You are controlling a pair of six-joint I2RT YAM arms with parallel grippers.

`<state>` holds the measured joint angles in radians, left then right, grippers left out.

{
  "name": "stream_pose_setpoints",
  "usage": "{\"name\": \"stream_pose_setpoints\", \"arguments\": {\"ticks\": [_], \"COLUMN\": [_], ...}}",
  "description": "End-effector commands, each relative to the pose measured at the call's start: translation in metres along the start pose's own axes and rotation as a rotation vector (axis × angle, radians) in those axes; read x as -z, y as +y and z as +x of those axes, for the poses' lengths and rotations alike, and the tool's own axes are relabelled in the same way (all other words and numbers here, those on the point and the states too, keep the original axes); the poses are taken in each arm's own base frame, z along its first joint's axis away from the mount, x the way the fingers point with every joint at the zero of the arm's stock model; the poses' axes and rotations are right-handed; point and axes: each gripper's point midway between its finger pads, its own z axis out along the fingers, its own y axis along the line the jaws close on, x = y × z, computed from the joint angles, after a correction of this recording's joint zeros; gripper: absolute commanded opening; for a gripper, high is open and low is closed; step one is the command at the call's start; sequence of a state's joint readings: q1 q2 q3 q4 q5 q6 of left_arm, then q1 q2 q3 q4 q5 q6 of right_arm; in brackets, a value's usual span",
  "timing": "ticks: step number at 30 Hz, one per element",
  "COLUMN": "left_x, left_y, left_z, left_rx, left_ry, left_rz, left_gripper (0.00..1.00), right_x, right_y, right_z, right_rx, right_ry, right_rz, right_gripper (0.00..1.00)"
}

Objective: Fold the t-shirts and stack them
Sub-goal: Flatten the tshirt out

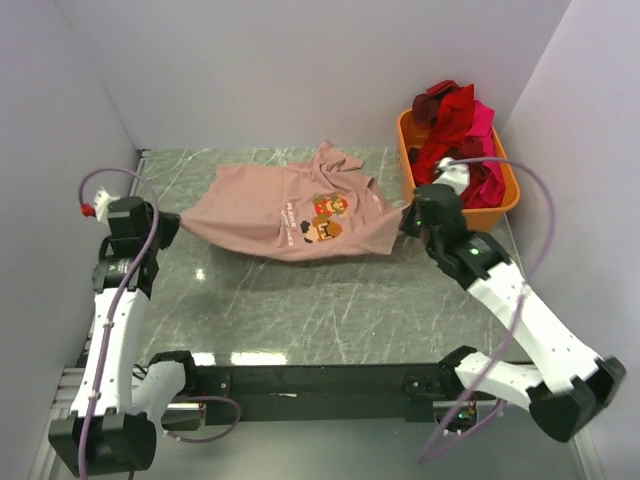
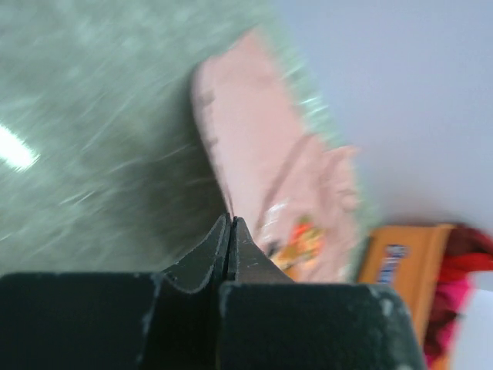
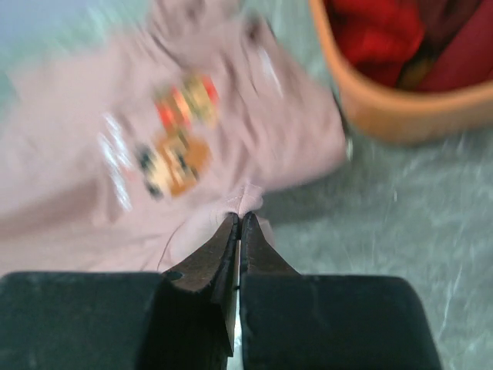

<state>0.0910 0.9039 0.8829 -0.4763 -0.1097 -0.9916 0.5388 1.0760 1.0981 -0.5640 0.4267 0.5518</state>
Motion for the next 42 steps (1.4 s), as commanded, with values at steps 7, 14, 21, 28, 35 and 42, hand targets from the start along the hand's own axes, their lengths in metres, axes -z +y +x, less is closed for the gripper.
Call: {"name": "stream_pose_setpoints", "arguments": {"ticks": [7,14,21,28,35,42], "left_x": [0.109,0.216,0.310,0.379,0.379,0.267], "left_y": [-0.113,-0.182,-0.193,-0.198,-0.205,-0.211], "left_z": [-0.120,-0.172,-0.204,-0.203,-0.210,-0.210], "left_rx": [0.071,0.044,0.047,0.010,0.003,-0.007], "left_ry": [-0.356,-0.515,-0.687,-0.762,-0.773,-0.656], "left_rz": [0.298,0.579,0.703,0.864,0.854,0.639], "left_gripper": [0.01,0.01,0.01,0.01,0.01,0.01], "right_x": [0.127,0.219,0.311,0.376,0.392,0.307], "right_y": [-0.005,0.003,0.002,0.006,0.002,0.025], "right_z": [-0.174,-0.235,-0.272,-0.294,-0.316,-0.324], "right_rx": [-0.135,-0.106,-0.054,0.002,0.006,0.034], "right_ry": [-0.509,-0.676,-0.831,-0.964,-1.055,-0.954], "right_rz": [-0.078,-0.263,-0.437,-0.577,-0.549,-0.372], "right_gripper": [0.00,0.00,0.00,0.00,0.00,0.00]}}
